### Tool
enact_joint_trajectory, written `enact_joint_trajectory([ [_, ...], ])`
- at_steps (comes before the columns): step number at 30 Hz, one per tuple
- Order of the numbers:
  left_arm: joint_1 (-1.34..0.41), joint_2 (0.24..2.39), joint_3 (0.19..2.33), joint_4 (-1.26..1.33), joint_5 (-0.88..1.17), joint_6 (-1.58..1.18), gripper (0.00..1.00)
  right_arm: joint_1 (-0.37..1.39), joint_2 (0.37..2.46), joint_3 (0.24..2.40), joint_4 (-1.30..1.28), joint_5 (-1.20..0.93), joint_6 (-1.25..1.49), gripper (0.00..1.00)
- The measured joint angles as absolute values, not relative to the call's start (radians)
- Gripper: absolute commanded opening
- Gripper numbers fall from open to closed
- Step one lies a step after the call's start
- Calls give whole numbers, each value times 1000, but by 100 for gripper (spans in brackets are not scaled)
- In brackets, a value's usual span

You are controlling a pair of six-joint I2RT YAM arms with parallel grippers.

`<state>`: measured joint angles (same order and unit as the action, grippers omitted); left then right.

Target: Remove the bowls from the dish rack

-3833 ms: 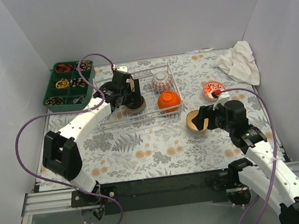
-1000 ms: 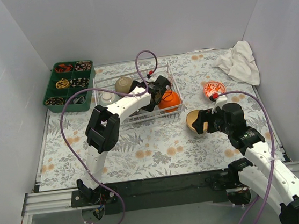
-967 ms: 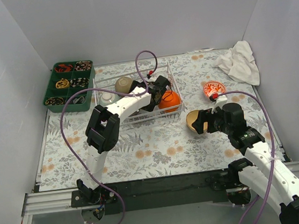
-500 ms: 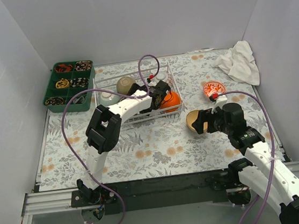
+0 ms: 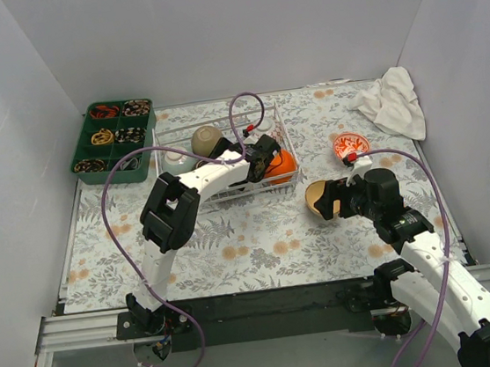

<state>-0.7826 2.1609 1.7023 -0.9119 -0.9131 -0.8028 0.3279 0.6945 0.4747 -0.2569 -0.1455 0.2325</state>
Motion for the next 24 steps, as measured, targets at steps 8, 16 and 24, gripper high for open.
enact_joint_trajectory([
  [8, -783, 2156, 1713, -916, -894, -793, 75, 328, 695, 475, -256, -146, 233, 88],
  [16, -784, 2152, 1757, -940, -849, -793, 58, 328, 695, 475, -252, -150, 233, 88],
  [24, -790, 2144, 1803, -952, -808, -805, 46, 328, 695, 475, -251, -160, 233, 87],
])
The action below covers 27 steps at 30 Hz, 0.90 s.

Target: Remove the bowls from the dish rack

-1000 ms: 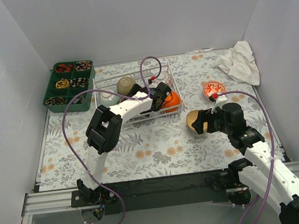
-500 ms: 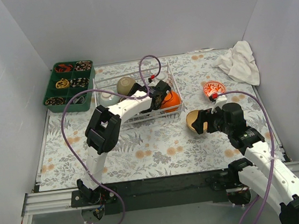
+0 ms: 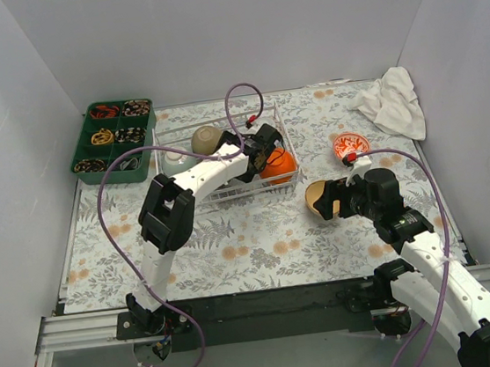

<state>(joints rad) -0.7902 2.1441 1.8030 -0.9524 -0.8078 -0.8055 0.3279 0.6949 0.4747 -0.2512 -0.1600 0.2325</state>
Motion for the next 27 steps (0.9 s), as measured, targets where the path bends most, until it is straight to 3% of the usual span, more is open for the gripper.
enact_joint_trajectory([
  [4, -791, 2128, 1810, -953, -791, -813, 44, 328, 695, 475, -251, -160, 233, 87],
  [7, -791, 2112, 1809, -947, -785, -816, 36, 328, 696, 475, -251, -161, 233, 87],
  [9, -791, 2103, 1809, -939, -783, -819, 24, 328, 696, 475, -251, -161, 233, 87],
  [12, -791, 2086, 1809, -927, -785, -819, 16, 328, 696, 475, -251, -164, 233, 87],
  [27, -775, 2033, 1790, -850, -715, -850, 11, 328, 695, 475, -236, -244, 232, 87],
])
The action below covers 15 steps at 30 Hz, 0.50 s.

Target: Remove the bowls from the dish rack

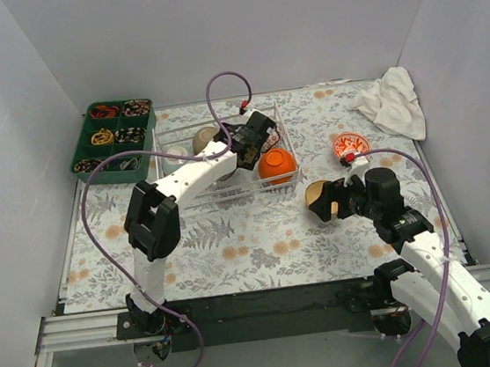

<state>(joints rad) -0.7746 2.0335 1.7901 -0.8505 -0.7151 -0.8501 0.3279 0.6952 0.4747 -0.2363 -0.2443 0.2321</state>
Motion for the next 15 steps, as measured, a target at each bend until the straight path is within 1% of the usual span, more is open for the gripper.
enact_joint_trajectory([
  [8, -686, 1822, 1730, -766, -505, -984, 11, 328, 712, 476, -76, -409, 247, 87],
  [15, -578, 1611, 1560, -619, -280, -1150, 11, 359, 803, 530, 120, -518, 266, 87],
])
